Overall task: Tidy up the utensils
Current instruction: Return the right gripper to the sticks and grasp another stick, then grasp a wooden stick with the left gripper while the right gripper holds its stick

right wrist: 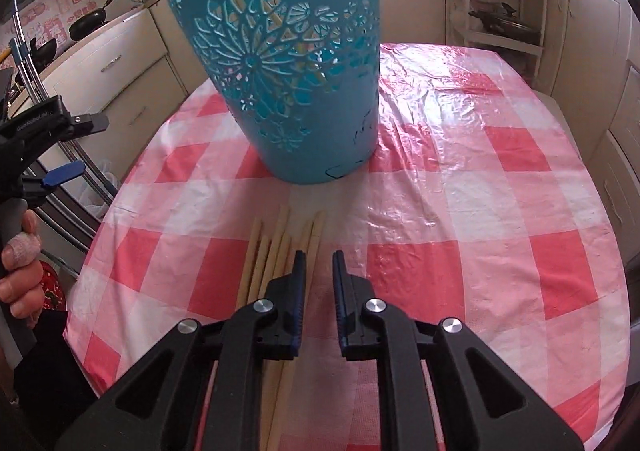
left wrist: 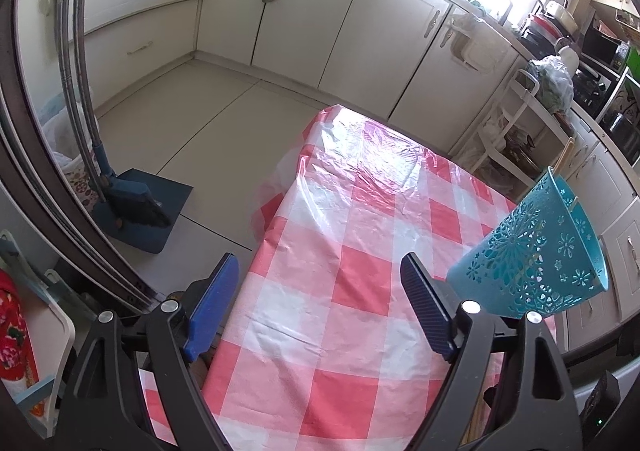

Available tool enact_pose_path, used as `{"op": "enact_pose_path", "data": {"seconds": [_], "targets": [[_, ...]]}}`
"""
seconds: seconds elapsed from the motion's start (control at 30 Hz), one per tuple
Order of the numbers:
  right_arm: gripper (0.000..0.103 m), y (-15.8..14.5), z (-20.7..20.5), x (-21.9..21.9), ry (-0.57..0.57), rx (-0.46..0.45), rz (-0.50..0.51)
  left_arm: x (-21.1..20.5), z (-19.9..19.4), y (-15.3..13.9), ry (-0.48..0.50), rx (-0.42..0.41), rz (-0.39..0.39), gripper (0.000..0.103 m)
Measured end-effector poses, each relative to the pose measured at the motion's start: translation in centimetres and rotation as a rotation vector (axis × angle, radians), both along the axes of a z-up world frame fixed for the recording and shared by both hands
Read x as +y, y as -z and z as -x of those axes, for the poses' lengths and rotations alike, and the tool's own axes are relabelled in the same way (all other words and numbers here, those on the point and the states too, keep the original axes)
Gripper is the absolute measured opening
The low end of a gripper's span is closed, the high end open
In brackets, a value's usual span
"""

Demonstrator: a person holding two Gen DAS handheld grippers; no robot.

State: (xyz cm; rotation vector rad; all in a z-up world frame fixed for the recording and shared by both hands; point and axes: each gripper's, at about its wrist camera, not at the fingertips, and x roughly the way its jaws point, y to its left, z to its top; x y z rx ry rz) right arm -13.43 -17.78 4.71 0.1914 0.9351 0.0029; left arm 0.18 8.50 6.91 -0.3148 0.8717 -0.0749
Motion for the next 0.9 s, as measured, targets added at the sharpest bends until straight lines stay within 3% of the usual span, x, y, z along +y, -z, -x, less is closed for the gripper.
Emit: {"op": "enact_pose_path", "data": {"seconds": [0.3, 0.43, 0.6, 0.9], "targets": [[0.007, 0.5, 0.4, -0.2, -0.03, 0.003, 0.035, -0.9, -0.1, 0.1, 0.037, 0.006, -0.021, 0.08], [0.006, 0.2, 1.2, -1.8, -0.021, 0.014, 0.046, -3.8, 0.6, 1.5, 0.182, 0.068, -0.05, 0.08], [0.006, 0.4, 1.9, -3.7, 0.022, -0.004, -0.023, -10.2, 3.8, 2.9, 0.429, 0.078, -0.188, 0.08], [0.006, 0.5, 1.8, -4.0, 0.009, -0.024, -0.051, -13.1, 5.6, 5.2, 0.483, 0.145, -0.222, 0.08]]}}
